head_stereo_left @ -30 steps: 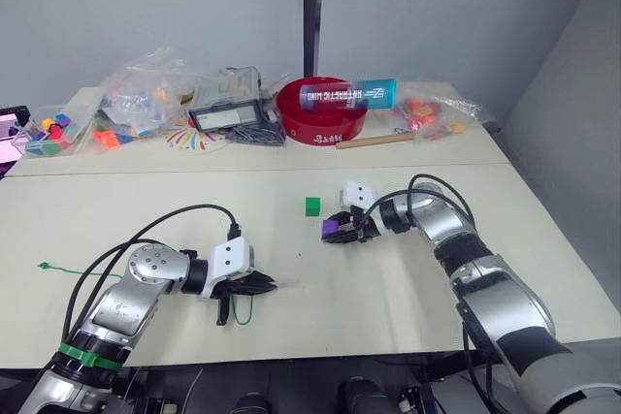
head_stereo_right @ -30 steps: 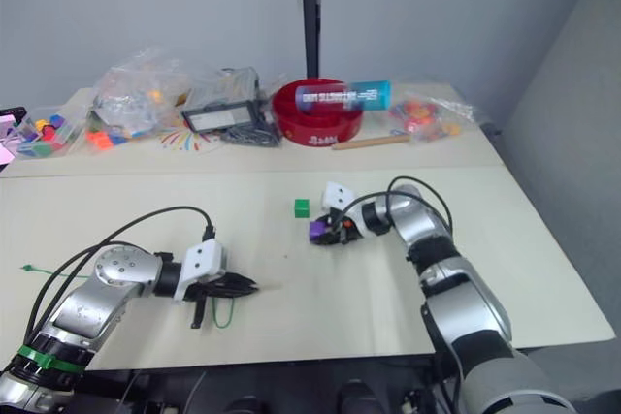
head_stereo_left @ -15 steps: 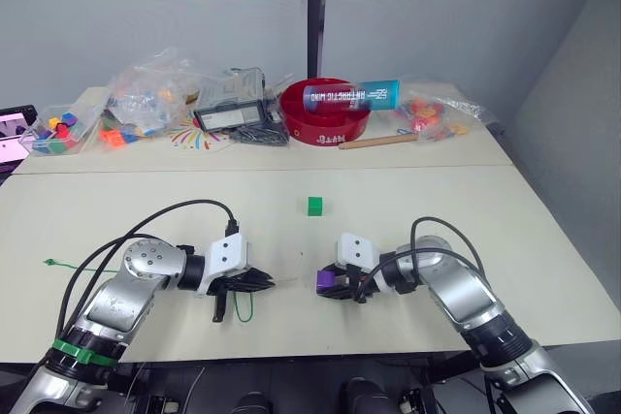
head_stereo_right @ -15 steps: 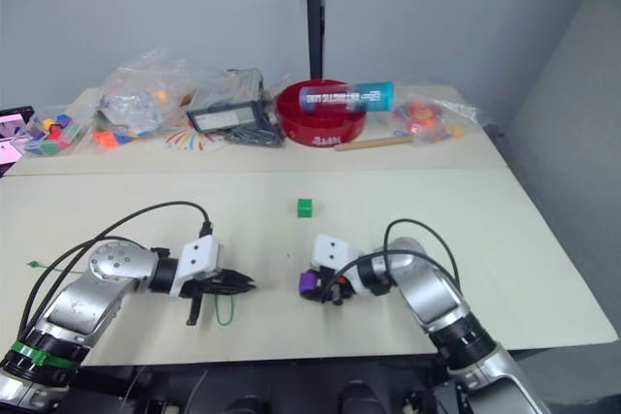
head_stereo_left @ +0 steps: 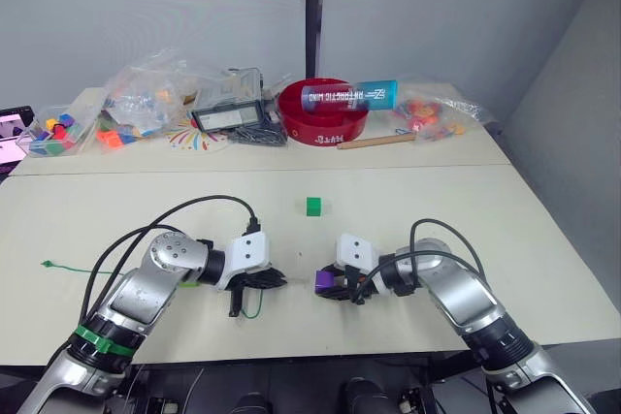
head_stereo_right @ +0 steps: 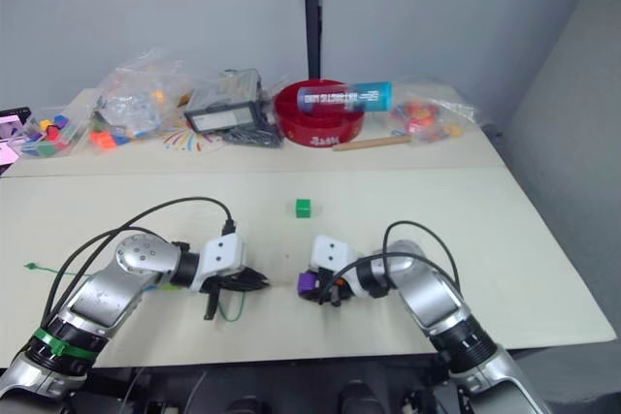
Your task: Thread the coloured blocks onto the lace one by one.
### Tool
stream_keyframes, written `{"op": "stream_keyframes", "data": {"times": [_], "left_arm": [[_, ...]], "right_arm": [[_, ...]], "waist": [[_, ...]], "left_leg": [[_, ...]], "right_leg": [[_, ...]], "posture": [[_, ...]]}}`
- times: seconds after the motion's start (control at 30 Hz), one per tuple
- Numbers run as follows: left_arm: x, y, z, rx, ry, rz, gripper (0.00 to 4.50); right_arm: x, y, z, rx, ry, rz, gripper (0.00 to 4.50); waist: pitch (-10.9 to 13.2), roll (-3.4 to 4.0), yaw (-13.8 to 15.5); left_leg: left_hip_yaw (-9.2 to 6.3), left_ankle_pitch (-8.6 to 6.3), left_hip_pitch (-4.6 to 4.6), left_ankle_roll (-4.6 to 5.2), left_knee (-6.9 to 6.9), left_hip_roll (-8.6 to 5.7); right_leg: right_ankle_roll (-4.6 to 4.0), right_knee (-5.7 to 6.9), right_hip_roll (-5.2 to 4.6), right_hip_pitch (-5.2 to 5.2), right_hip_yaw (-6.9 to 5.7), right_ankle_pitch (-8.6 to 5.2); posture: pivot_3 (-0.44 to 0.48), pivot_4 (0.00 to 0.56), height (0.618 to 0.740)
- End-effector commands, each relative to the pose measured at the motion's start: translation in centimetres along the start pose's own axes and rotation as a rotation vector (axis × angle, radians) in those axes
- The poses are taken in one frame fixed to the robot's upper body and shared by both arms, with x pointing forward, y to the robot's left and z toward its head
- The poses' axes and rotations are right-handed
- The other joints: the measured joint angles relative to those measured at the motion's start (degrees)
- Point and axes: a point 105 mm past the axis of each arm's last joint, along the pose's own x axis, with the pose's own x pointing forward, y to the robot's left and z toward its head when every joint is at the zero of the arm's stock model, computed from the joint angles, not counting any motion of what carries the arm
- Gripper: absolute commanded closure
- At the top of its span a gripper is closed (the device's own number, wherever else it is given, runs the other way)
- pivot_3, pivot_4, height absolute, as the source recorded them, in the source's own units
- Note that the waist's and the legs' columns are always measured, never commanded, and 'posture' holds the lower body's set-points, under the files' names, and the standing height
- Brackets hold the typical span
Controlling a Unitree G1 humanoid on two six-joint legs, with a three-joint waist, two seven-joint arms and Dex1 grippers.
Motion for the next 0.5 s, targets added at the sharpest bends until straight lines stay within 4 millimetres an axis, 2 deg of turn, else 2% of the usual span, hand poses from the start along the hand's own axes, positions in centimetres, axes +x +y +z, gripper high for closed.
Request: {"op": "stream_keyframes", "data": {"times": [0.03,0.27,0.5], "left_arm": [[0.1,0.0,1.4,0.043,-0.019,-0.005,4.50],[1.0,0.4,2.5,0.061,-0.027,-0.005,4.50],[1.3,0.3,2.6,0.065,0.004,-0.022,4.50]], "right_arm": [[0.7,1.0,-0.8,0.038,0.018,0.038,3.29],[0.8,1.1,-0.4,0.032,0.017,0.042,3.29],[0.9,0.9,0.0,0.028,0.016,0.033,3.29]], "waist": [[0.0,0.00,0.0],[0.0,0.00,0.0],[0.0,-0.01,0.2]], "left_leg": [[0.00,0.00,0.00,0.00,0.00,0.00],[-0.02,0.00,-0.01,0.00,0.00,-0.01],[-0.01,0.00,0.00,0.00,0.00,-0.01]], "right_leg": [[0.00,0.00,0.00,0.00,0.00,0.00],[0.00,0.00,0.00,0.00,0.00,0.00],[0.00,-0.01,-0.01,0.03,0.00,0.00]], "posture": [[0.000,0.150,0.731],[0.000,0.150,0.731],[0.000,0.150,0.731]]}}
